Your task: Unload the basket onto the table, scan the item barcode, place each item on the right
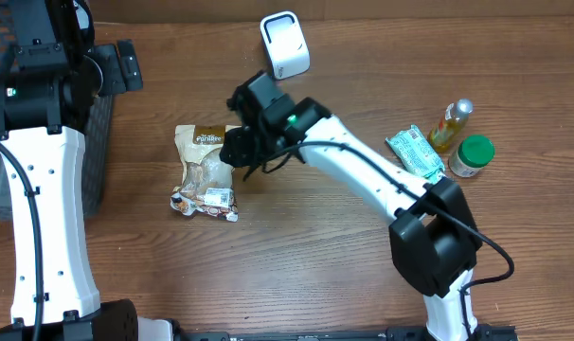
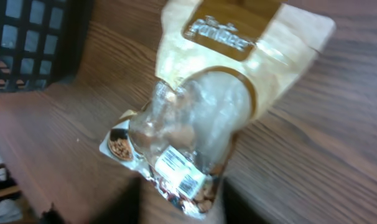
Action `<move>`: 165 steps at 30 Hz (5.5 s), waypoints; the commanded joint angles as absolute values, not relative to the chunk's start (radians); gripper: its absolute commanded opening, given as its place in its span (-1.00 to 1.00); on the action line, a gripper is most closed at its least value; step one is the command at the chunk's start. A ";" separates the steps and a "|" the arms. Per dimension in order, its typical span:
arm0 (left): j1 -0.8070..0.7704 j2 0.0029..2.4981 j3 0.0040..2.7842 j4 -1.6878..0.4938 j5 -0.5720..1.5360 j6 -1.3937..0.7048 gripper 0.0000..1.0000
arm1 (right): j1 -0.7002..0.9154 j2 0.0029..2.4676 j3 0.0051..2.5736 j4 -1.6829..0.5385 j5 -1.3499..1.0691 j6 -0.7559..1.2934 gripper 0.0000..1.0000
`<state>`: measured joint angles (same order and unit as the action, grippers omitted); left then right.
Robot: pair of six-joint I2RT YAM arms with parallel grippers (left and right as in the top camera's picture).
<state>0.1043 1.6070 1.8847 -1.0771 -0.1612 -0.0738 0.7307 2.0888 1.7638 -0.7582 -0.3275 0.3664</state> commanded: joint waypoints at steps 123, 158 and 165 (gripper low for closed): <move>0.091 1.610 1.885 -1.074 -0.160 -0.059 0.99 | 0.655 2.209 1.585 -0.644 -0.045 0.375 -0.93; 0.091 1.610 1.885 -1.074 -0.160 -0.059 0.99 | 0.639 2.162 1.753 -0.818 -0.087 0.374 -0.62; 0.091 1.610 1.885 -1.074 -0.160 -0.059 0.99 | 0.640 2.191 1.753 -0.786 -0.077 0.374 -0.64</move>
